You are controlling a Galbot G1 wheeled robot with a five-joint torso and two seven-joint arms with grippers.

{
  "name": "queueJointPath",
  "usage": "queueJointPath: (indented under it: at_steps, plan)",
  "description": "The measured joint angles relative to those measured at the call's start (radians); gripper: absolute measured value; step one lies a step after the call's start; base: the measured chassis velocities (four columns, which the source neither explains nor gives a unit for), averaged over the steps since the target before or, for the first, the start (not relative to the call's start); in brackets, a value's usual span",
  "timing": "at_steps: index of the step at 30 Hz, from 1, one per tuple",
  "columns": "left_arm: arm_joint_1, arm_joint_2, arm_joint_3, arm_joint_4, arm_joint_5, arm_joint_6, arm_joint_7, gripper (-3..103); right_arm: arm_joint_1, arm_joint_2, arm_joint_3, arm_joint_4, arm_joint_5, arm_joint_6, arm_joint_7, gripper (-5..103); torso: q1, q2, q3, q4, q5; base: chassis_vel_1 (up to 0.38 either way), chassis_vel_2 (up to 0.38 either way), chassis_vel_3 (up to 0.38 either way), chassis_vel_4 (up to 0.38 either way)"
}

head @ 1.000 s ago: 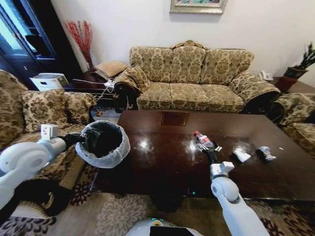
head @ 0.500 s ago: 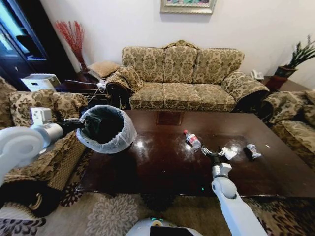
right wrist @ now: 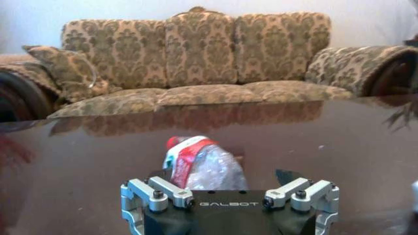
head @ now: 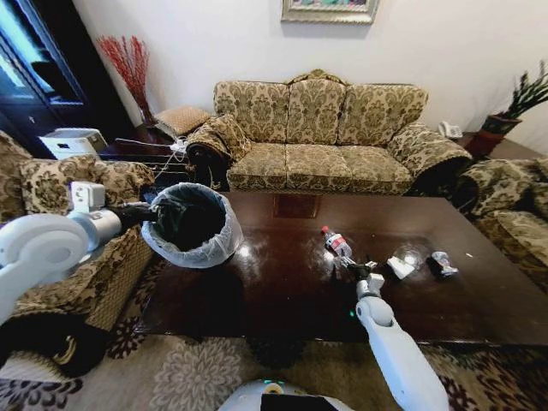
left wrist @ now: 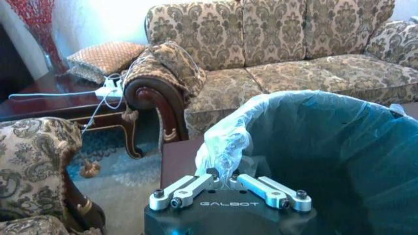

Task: Move to the front of the table and place the trash on the table into the trash bin.

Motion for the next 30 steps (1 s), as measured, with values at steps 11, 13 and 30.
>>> queueJointPath:
  at_steps: [11,13,30]
  plan:
    - [-0.004,-0.007,0.0,-0.002,0.002,-0.008,0.005,1,0.032,0.011,-0.023,-0.05,0.005,-0.007,-0.01,71,0.0,0.0,0.0,-0.0003,0.0001,0.0,0.0,0.0,0.0]
    - [-0.005,-0.009,0.0,-0.002,0.003,-0.011,0.005,1,0.033,0.01,-0.023,-0.053,0.005,-0.005,-0.01,71,0.0,0.0,0.0,-0.0003,0.0002,0.0,0.0,0.0,0.0]
    - [-0.008,-0.029,0.01,0.003,0.008,-0.016,0.008,1,0.048,0.007,-0.03,-0.08,0.004,0.012,-0.011,15,0.0,0.0,0.0,-0.0003,0.0003,0.0,0.0,0.0,0.0]
